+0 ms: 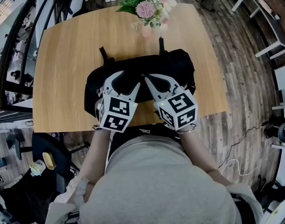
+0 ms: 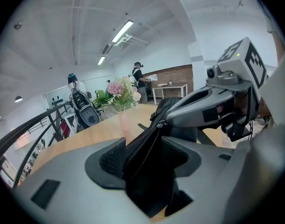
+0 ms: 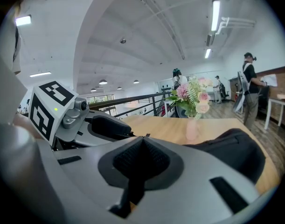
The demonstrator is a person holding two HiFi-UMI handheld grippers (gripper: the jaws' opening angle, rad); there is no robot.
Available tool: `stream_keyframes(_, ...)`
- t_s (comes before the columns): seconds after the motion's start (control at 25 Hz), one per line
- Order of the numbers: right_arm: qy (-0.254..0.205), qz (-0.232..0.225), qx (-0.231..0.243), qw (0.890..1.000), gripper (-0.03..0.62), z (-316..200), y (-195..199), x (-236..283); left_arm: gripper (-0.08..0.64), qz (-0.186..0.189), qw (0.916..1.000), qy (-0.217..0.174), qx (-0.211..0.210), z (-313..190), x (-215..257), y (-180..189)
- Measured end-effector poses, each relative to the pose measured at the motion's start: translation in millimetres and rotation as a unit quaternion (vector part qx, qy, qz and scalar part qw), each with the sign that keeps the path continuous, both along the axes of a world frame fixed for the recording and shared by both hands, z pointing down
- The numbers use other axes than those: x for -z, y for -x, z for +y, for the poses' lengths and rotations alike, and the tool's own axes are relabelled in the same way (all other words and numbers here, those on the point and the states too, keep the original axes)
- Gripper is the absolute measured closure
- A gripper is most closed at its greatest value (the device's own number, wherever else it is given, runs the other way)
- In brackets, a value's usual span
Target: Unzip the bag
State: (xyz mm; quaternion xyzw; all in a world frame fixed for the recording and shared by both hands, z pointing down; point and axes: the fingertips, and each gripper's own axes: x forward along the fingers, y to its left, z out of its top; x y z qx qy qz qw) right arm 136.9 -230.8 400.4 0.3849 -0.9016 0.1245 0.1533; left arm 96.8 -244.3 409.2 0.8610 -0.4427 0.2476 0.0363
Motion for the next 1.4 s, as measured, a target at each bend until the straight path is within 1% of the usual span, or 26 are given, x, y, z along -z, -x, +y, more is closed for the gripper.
stream_keyframes(0.12,0.0,0.001,-0.001,1.0,0.583,-0.3,-0.6,-0.9,0.337,-0.011,0.9999,-0.003,-0.005,-2.4,-1.1,-3.6)
stream_keyframes(0.28,0.002,0.0,-0.002,1.0,0.583,0.9,-0.6,-1.6,0.439,-0.039,0.9989,-0.009,-0.023,0.9,-3.3,-11.6)
stream_keyframes(0.44,0.004,0.002,-0.002,1.0,0.583,1.0,0.3,-4.8,0.503,-0.055,0.998,-0.006,-0.031,4.0,-7.4,-12.6)
stream_keyframes(0.64,-0.001,-0.003,-0.009,1.0,0.583,-0.6,-1.6,-7.0,0.517,-0.061,0.9975,-0.009,-0.034,5.8,-9.1,-13.6)
stream_keyframes(0.76,-0.005,-0.004,-0.013,1.0,0.583,-1.1,-3.3,-6.6,0.518,-0.056,0.9979,-0.01,-0.031,5.7,-8.6,-13.3)
stream_keyframes(0.88,-0.009,-0.004,-0.027,1.0,0.583,-4.3,-9.3,-5.0,0.518,-0.047,0.9986,-0.008,-0.025,3.2,-7.8,-8.8)
stream_keyframes(1.12,-0.007,-0.008,-0.057,0.998,0.583,-9.7,-30.0,-5.3,0.518,-0.04,0.9989,-0.004,-0.022,1.3,-8.8,-7.1)
stream_keyframes(1.4,-0.01,-0.016,-0.108,0.994,0.583,-18.5,-66.3,-4.3,0.518,-0.033,0.9994,-0.001,-0.01,-0.7,-9.9,-6.0)
